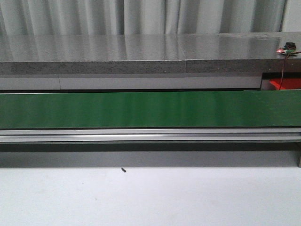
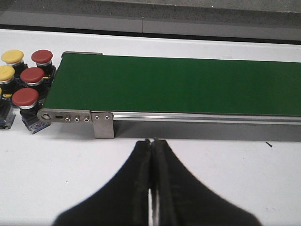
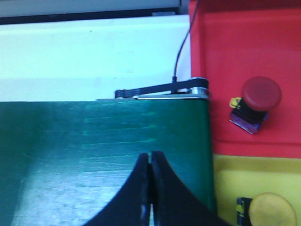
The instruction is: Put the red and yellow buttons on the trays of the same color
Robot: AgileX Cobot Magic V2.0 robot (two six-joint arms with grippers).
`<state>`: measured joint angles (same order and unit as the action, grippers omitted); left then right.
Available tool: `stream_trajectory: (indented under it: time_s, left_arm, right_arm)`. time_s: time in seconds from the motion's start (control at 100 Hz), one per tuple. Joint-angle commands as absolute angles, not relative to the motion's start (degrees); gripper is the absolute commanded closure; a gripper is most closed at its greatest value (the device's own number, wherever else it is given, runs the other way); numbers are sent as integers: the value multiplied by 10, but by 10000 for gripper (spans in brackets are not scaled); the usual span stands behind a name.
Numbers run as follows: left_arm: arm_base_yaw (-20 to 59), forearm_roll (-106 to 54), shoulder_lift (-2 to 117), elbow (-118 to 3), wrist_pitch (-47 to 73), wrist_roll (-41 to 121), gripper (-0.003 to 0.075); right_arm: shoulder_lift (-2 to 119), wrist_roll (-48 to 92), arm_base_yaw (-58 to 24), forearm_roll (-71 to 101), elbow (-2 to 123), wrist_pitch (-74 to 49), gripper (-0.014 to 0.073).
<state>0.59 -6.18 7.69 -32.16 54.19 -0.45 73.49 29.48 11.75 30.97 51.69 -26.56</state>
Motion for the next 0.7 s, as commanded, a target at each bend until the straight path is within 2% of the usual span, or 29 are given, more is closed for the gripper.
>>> stream_trajectory:
  time_s: [0.0,0.39,0.69]
  left_arm:
    - [10,-69,85,-335,501,-4,740]
    - [10,-69,85,-335,501,-4,740]
    - [10,-69,85,-335,480,-4,740]
  right_arm:
    - [703,301,96,308,524,-232,662]
    - [585,301,33,308,363,-85,662]
    - [448,301,32,308,279,-112,662]
